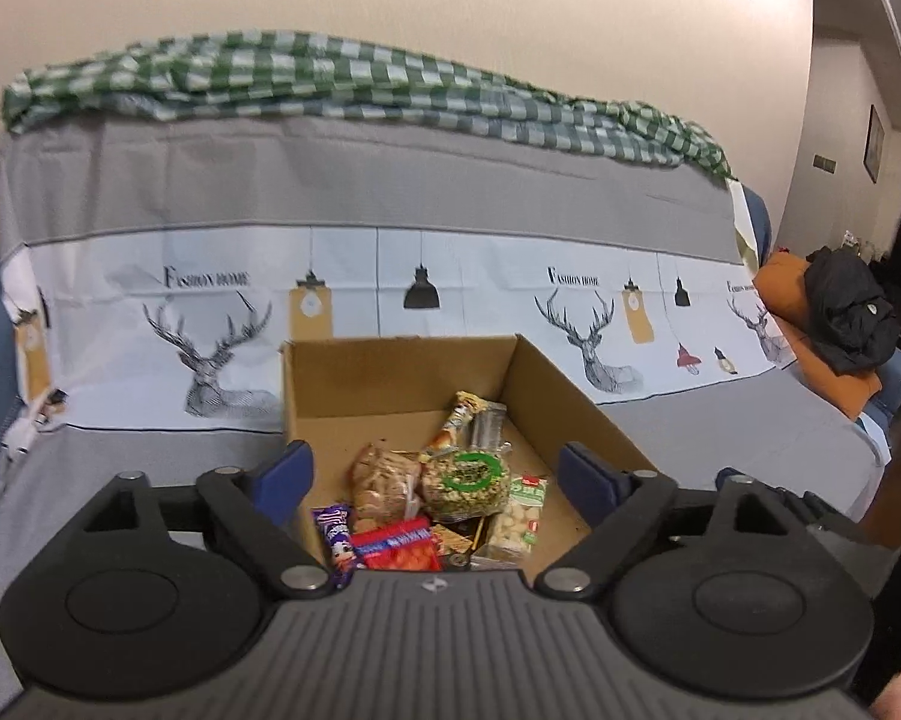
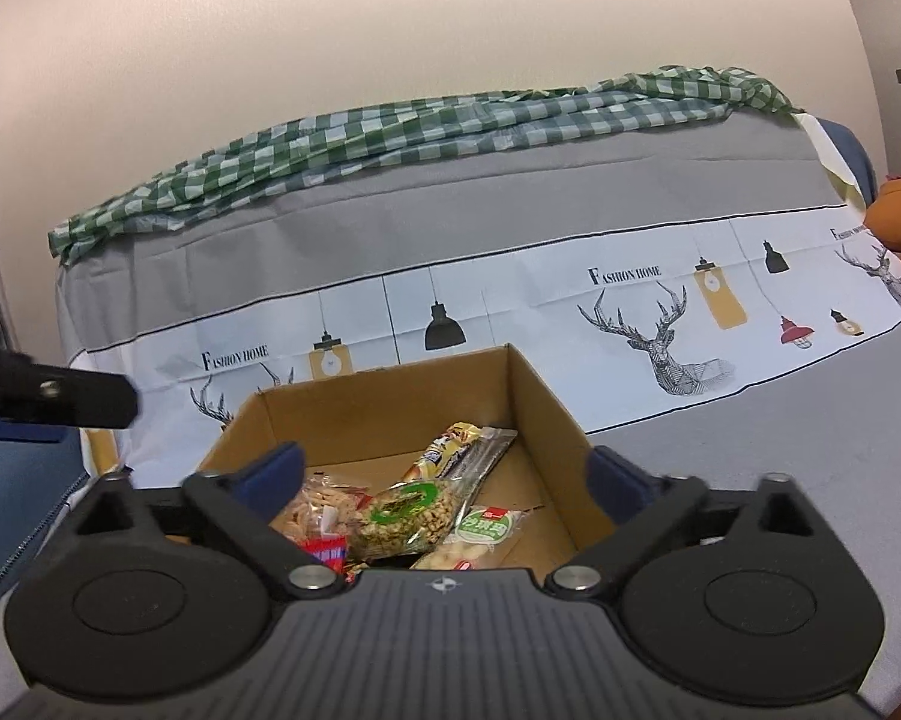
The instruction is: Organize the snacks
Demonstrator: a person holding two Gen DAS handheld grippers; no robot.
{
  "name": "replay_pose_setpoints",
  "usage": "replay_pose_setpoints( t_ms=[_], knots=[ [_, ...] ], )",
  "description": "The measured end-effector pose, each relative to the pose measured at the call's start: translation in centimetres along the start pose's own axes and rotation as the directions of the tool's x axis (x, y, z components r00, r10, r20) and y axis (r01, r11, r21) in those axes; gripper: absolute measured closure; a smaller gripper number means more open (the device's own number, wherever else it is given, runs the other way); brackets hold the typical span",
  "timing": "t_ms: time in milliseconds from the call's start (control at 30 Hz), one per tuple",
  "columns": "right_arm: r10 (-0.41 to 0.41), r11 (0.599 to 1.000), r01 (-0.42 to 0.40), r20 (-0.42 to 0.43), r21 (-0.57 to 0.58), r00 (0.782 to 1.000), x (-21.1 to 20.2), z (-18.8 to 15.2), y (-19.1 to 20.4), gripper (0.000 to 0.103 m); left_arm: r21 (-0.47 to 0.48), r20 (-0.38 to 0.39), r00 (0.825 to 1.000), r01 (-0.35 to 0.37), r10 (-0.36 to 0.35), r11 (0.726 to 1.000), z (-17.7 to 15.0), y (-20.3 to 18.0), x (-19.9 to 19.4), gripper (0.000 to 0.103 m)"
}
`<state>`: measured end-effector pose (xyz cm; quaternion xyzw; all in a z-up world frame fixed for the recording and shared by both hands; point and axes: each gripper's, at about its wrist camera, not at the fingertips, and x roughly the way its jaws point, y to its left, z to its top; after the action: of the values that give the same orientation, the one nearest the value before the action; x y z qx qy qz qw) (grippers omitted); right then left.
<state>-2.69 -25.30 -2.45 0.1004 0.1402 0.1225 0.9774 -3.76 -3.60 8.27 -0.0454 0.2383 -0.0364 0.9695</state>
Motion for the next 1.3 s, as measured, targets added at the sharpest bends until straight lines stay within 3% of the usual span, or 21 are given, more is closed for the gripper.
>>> replay_pose_setpoints(
  t_ms=[200, 333, 567, 833, 1300],
  knots=[
    [-0.024, 1.0, 0.025, -0.065, 0.01, 0.998, -3.5, 0.5, 0.4, 0.001, 0.025, 0.024, 0.999, -0.029, 0.028, 0.999, -2.4, 0.5, -3.3, 0.0],
    [-0.045, 0.998, 0.048, -0.093, 0.031, 0.995, -6.0, -0.3, 0.8, 0.001, -0.003, -0.034, 0.999, -0.004, 0.004, 1.0, -4.9, 1.6, -3.5, 0.0],
    [-0.079, 0.996, 0.072, -0.149, -0.047, 0.986, -6.1, -1.7, 2.1, 0.001, -0.069, -0.132, 0.989, -0.071, 0.061, 0.995, -9.1, 2.9, -1.5, 0.0],
    [-0.138, 0.99, 0.127, -0.236, -0.064, 0.962, -4.6, -2.3, 1.8, 0.001, -0.075, -0.159, 0.985, -0.083, 0.07, 0.994, -8.7, 3.1, 0.3, 0.0],
    [-0.14, 0.99, 0.135, -0.24, -0.037, 0.961, -4.2, -3.1, 0.5, 0.001, -0.039, -0.149, 0.986, -0.083, 0.077, 0.996, -9.5, 1.3, 0.9, 0.0]
  ],
)
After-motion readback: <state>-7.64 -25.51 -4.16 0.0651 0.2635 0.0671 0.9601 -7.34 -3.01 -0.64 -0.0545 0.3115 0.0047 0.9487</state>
